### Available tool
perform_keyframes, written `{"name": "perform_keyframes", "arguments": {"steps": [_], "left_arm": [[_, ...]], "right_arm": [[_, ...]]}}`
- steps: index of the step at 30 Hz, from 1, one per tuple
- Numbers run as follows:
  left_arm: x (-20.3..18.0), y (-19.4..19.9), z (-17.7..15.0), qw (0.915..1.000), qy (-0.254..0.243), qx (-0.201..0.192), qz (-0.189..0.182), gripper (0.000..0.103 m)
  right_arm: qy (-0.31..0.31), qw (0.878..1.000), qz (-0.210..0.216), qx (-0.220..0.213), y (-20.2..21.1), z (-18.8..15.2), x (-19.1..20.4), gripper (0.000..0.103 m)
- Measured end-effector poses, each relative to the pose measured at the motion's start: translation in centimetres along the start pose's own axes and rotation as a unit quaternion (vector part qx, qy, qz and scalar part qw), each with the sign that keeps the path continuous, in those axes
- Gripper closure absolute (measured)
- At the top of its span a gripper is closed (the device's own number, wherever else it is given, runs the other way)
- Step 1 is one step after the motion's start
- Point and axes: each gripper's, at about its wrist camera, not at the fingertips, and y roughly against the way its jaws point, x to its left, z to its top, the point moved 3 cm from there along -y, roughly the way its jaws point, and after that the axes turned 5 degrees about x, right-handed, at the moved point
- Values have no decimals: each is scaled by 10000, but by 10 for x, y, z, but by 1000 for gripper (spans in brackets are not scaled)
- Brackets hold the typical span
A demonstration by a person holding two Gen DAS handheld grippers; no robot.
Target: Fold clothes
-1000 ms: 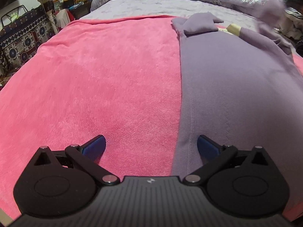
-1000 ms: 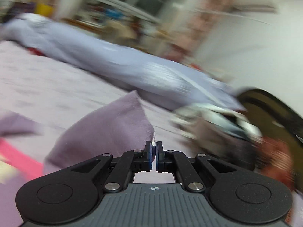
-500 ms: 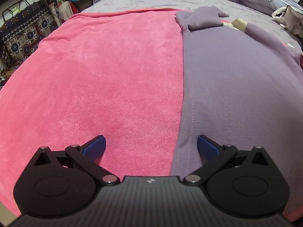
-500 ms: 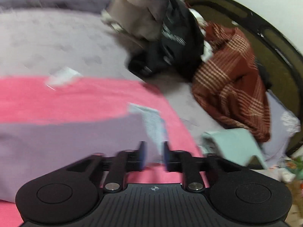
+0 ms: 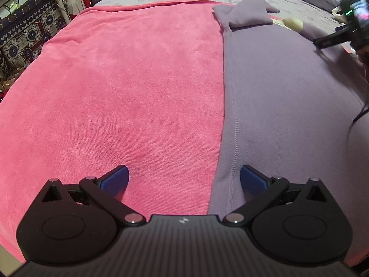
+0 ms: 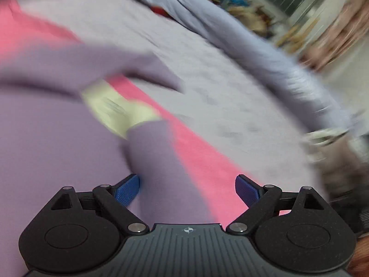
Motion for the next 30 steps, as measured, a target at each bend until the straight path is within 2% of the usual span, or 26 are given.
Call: {"name": "perform_keyframes", "arguments": {"steps": [1, 4, 6, 8, 10, 12, 14, 17, 19, 21, 22, 23, 24, 26, 27, 28, 29, 30], "left_arm": [[0, 0, -1, 10000, -4, -12, -7, 0], [1, 1, -2, 10000, -7, -46, -18, 0], [1, 0, -2, 10000, 3, -64, -11, 0], [1, 0, -3, 10000, 8, -86, -8, 0], [0, 0, -3, 10000, 17, -92, -13, 0], [0, 0, -3, 9999, 26, -100, -17, 0], [0, 0, -2, 9999, 32, -102, -17, 0], [0, 0, -2, 9999, 36, -101, -25, 0], [0, 0, -2, 9999, 37, -110, -36, 0], [1, 0, -3, 9999, 40, -150, -39, 0], [1, 0, -4, 9998, 41, -170, -41, 0], [1, 1, -5, 9998, 44, -208, -39, 0], [0, 1, -6, 9997, 47, -246, -38, 0], [1, 1, -8, 9995, 54, -294, -43, 0], [2, 2, -8, 9995, 58, -318, -46, 0], [2, 2, -9, 9994, 56, -335, -52, 0], [2, 2, -9, 9994, 58, -348, -63, 0], [2, 2, -9, 9993, 60, -356, -75, 0]], "right_arm": [[-247, 9994, -211, 147, -12, -3, -11, 0], [-1348, 9879, -586, 491, -25, -11, -58, 1], [-1445, 9751, -1577, 593, -24, -20, -85, 0], [-1488, 9713, -1771, 546, -20, -27, -105, 0], [-1557, 9781, -1299, 477, -13, -34, -110, 0], [-1436, 9857, -826, 307, -5, -31, -98, 0], [-1307, 9910, -303, 15, 6, -9, -76, 0], [-1232, 9890, 630, -525, 32, 29, -37, 0], [-1127, 9847, 1091, -763, 45, 53, -11, 0], [-1622, 9592, 2186, -760, 39, 78, 0, 1], [-1886, 9412, 2701, -748, 35, 91, 5, 1], [-2360, 9222, 2989, -671, 24, 104, 5, 1], [-2776, 9110, 3006, -523, 11, 118, 4, 0], [-3378, 8936, 2956, 35, -29, 145, 8, 1], [-3468, 8872, 3021, 371, -48, 157, 16, 17], [-3542, 8806, 3066, 704, -65, 169, 24, 41], [-3508, 8821, 2976, 1016, -73, 178, 35, 95], [-3473, 8830, 2883, 1287, -80, 188, 45, 93]]}}
